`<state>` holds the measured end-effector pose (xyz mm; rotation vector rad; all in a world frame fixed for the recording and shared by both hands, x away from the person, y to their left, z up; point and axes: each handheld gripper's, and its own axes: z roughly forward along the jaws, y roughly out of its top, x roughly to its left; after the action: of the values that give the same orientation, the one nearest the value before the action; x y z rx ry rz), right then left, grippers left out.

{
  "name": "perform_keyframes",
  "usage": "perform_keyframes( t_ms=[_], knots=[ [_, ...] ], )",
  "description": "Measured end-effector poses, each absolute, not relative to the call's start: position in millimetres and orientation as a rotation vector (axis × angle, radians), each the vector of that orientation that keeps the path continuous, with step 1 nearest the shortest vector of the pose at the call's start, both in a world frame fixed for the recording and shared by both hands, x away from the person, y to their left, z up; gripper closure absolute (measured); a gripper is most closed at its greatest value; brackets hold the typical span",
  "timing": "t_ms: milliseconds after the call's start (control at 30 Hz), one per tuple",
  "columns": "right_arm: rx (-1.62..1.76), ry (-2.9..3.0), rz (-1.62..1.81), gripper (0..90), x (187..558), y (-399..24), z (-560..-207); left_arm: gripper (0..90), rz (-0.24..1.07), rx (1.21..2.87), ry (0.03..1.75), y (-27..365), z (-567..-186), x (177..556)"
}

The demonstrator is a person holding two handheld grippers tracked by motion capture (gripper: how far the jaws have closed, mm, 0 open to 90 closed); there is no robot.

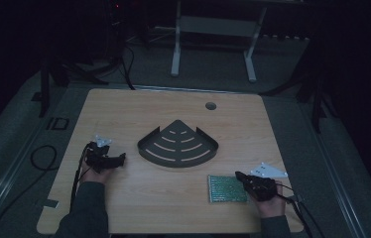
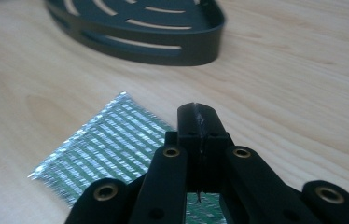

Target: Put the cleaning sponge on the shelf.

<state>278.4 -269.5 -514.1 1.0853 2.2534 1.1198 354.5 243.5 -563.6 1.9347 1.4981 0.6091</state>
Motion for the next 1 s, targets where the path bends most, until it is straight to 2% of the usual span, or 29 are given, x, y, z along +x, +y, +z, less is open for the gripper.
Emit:
perform_keyframes(
  t_ms=[567,1000],
  knots=[
    [0.937,2.42,1.069,89.5,255,-238,-528,13.0,0.609,1.935,1.498,243,-564,354],
    [0.893,2.468,0.995,89.7,264,-222,-537,13.0,0.609,1.935,1.498,243,-564,354]
  ],
)
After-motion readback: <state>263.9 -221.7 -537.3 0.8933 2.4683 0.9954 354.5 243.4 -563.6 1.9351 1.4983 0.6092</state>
